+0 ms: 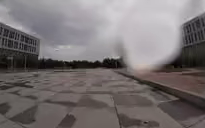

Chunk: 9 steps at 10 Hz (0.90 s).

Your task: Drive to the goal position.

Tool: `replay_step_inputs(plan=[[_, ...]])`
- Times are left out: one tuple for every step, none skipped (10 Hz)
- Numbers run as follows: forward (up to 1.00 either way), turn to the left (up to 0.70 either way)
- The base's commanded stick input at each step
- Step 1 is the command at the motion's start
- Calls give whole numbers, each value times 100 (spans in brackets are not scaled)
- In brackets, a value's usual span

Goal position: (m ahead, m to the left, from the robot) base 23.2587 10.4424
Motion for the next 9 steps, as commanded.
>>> replay_step_inputs(plan=[[70,1],[70,0],[70,0],[70,0],[70,0],[70,0],[70,0],[70,0],[70,0]])
